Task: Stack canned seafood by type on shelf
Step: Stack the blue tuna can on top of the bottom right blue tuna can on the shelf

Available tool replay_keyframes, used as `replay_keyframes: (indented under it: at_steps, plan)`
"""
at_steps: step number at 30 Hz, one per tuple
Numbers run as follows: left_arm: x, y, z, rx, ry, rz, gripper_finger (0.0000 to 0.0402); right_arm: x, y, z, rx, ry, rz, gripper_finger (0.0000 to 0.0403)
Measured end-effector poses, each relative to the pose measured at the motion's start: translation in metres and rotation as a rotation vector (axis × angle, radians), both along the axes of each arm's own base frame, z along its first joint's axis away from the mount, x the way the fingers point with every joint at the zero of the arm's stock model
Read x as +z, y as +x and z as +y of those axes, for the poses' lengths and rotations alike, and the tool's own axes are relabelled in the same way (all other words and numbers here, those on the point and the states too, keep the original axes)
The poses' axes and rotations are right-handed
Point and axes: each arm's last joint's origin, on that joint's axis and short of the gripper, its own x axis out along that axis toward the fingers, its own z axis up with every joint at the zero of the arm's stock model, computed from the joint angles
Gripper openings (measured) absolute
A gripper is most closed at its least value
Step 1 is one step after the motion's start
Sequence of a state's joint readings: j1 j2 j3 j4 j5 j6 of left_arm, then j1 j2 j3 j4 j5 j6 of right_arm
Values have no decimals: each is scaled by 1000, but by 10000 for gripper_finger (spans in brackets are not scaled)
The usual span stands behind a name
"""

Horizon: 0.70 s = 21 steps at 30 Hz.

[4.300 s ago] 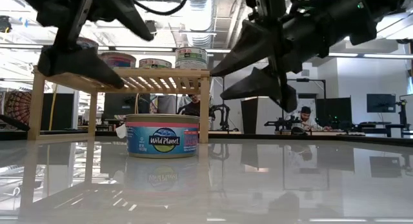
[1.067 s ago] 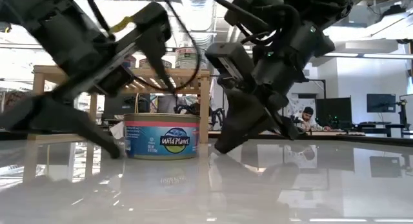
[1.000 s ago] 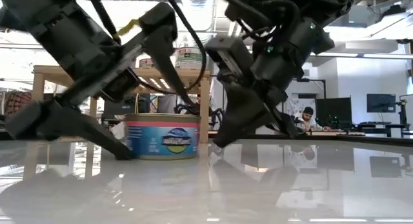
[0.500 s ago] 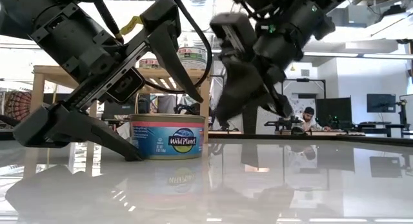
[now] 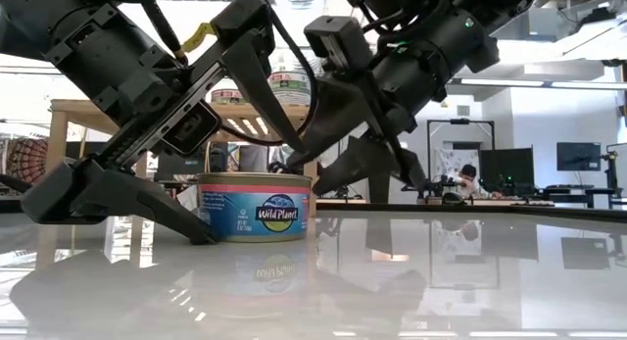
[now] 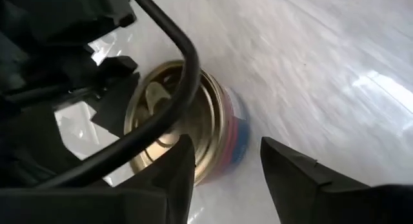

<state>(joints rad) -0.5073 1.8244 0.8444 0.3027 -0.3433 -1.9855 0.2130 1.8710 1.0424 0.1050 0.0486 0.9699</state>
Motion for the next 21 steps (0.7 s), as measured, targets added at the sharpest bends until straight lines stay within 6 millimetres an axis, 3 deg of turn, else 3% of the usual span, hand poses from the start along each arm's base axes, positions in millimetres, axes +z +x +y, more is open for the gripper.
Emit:
replay_keyframes:
  at_steps: [5, 13, 21]
  plan:
    - [-1, -2, -2, 0, 2, 10, 365, -1, 0, -1, -4, -3, 0, 202]
    - [-3, -4, -1, 31, 50, 22, 365, 1, 1, 4, 33, -29, -28, 182]
    - [18, -15, 6, 44, 157, 30, 365, 5, 0, 7, 60, -49, -46, 178]
